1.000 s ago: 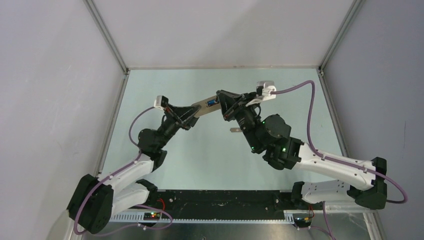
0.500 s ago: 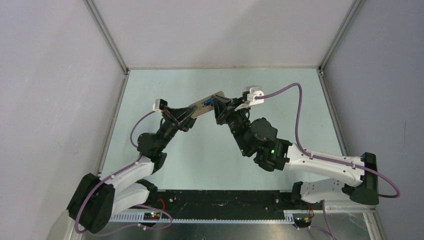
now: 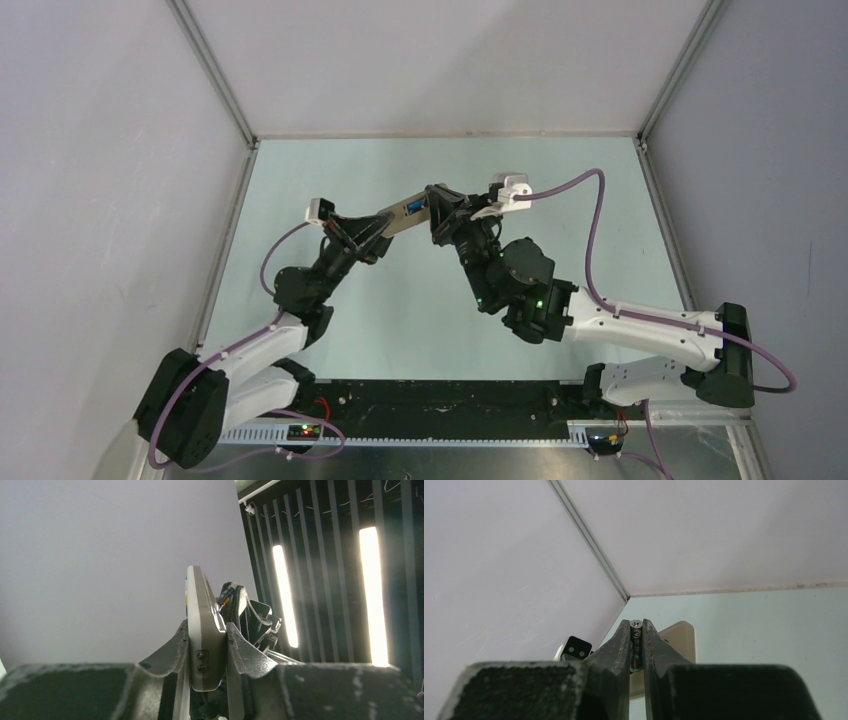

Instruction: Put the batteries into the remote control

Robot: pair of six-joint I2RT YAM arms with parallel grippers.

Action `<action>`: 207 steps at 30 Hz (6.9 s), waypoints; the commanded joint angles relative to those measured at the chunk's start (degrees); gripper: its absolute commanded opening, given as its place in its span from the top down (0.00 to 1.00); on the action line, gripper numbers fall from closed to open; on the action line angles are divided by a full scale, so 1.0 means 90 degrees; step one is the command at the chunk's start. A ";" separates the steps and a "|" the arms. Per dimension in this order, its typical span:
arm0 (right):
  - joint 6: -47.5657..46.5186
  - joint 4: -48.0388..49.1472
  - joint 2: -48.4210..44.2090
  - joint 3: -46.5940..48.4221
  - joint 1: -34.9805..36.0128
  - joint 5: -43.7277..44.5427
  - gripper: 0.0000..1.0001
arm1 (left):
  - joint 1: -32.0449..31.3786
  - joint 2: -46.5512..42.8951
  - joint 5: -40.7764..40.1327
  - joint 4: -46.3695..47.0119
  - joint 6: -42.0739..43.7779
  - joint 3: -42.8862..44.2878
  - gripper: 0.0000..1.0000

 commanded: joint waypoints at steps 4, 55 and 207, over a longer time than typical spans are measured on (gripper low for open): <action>-0.0291 0.0414 0.0128 0.0040 0.0134 0.0606 0.96 | -0.0104 -0.0257 -0.0066 0.0429 0.0144 -0.0048 1.00; 0.1682 -0.2818 -0.0952 0.0428 -0.0109 0.0105 0.47 | -0.0134 0.0048 0.0016 0.0324 0.0349 0.0069 1.00; 0.4445 -0.7913 0.0056 0.1291 -0.0926 -0.3125 1.00 | -0.0229 0.2525 0.2770 0.1426 -0.0088 0.0817 1.00</action>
